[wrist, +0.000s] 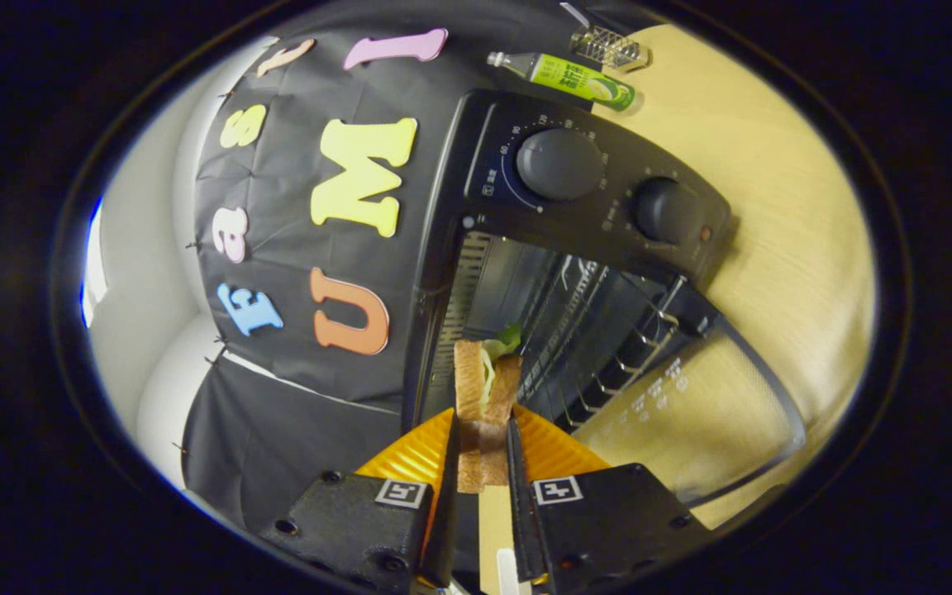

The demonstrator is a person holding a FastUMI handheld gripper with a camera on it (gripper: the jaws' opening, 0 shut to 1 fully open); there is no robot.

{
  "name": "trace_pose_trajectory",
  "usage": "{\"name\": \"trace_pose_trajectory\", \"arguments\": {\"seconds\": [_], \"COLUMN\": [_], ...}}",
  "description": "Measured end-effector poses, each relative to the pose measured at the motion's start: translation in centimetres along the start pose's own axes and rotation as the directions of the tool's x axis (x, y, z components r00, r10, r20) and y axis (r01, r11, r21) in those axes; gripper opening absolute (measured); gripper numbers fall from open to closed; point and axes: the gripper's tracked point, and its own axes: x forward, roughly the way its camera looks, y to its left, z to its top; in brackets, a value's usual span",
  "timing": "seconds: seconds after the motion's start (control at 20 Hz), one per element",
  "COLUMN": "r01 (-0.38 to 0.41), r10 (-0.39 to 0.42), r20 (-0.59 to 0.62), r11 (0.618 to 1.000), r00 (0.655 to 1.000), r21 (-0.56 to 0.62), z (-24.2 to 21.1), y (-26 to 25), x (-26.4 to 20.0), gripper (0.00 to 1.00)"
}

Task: Open the toaster oven, put the food inside, and close the toaster oven door.

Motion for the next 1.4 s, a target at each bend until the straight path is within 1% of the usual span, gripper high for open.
{"name": "trace_pose_trajectory", "arguments": {"seconds": [0.1,0.2,0.25,0.4,0.45,0.6,0.7,0.8,0.95,1.0,1.05,1.1,1.2,1.25,1.3,1.4], "r01": [0.037,0.047,0.062,0.092,0.085,0.126,0.162,0.218,0.274,0.292,0.329,0.377,0.479,0.505,0.505,0.497], "r10": [-0.037,-0.047,-0.063,-0.092,-0.084,-0.123,-0.157,-0.210,-0.260,-0.277,-0.307,-0.339,-0.411,-0.427,-0.424,-0.429], "r20": [-0.004,-0.003,-0.007,0.002,0.017,0.029,0.037,0.059,0.089,0.097,0.126,0.170,0.260,0.290,0.298,0.293], "r11": [0.999,0.999,0.998,0.994,0.994,0.979,0.960,0.922,0.879,0.856,0.818,0.766,0.630,0.580,0.554,0.511], "r00": [0.999,0.999,0.998,0.996,0.996,0.992,0.987,0.976,0.962,0.956,0.943,0.925,0.873,0.856,0.855,0.854], "r21": [-0.014,0.002,-0.018,-0.059,-0.065,-0.157,-0.230,-0.320,-0.390,-0.426,-0.471,-0.520,-0.611,-0.639,-0.662,-0.702], "z": [0.9,1.1,0.8,0.7,1.1,1.2,1.5,1.4,1.2,1.1,1.4,1.8,3.0,3.2,2.8,1.8], "y": [-0.9,-1.0,-1.3,-2.3,-2.3,-2.7,-2.5,-2.8,-2.7,-2.5,-2.6,-2.4,-3.1,-3.4,-2.9,-2.8], "x": [2.2,4.1,4.9,6.0,6.3,6.3,6.5,6.5,6.5,6.5,6.5,6.3,5.3,5.2,3.9,3.2], "gripper": [0.33,0.34,0.33,0.34,0.34,0.33,0.37,0.45,0.63,0.69,0.74,0.80,0.91,0.96,1.00,1.00]}}
